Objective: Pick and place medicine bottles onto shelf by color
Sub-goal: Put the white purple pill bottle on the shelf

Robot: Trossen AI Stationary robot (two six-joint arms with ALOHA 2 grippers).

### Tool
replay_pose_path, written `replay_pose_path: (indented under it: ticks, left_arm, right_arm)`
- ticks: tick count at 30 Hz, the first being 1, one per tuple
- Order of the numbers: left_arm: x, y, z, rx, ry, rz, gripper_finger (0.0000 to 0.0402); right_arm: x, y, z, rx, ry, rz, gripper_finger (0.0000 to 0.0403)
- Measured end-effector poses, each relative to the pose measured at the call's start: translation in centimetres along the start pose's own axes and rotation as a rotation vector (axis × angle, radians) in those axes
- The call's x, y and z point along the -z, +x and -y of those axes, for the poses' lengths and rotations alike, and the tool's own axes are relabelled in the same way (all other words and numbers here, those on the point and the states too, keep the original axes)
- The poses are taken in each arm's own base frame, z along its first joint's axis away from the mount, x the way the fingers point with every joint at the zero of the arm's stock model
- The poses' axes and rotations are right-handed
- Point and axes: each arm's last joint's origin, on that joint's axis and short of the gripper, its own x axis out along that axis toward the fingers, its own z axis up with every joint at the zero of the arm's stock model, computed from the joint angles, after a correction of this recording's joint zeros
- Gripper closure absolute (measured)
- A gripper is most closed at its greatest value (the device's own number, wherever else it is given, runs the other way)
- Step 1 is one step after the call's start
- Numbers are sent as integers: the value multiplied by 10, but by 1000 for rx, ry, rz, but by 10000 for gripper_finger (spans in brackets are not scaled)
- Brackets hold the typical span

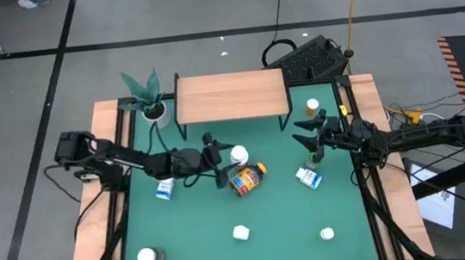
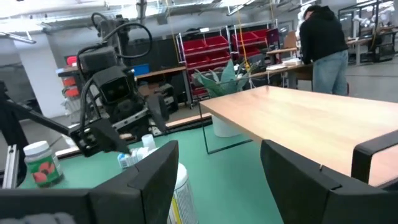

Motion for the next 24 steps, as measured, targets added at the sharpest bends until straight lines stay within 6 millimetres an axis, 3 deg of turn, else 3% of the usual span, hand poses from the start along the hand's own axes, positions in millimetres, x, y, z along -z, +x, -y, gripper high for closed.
replay_pose_path:
  ticks: [4,9,13,24]
  left_arm:
    - [2,3,0,20,21,-15,78]
    - [13,12,-12,-10,-34,-55,68]
    - [21,18,-18,10,-110,-87,80]
    - [19,20,-19,23,-136,-62,127]
  right_arm:
    - [0,0,0,1,15,-1,179]
    - [-3,0,0,-4,30,27,179]
    - [-2,0,0,-5,42,25,179]
    - [3,3,0,3,42,-15,179]
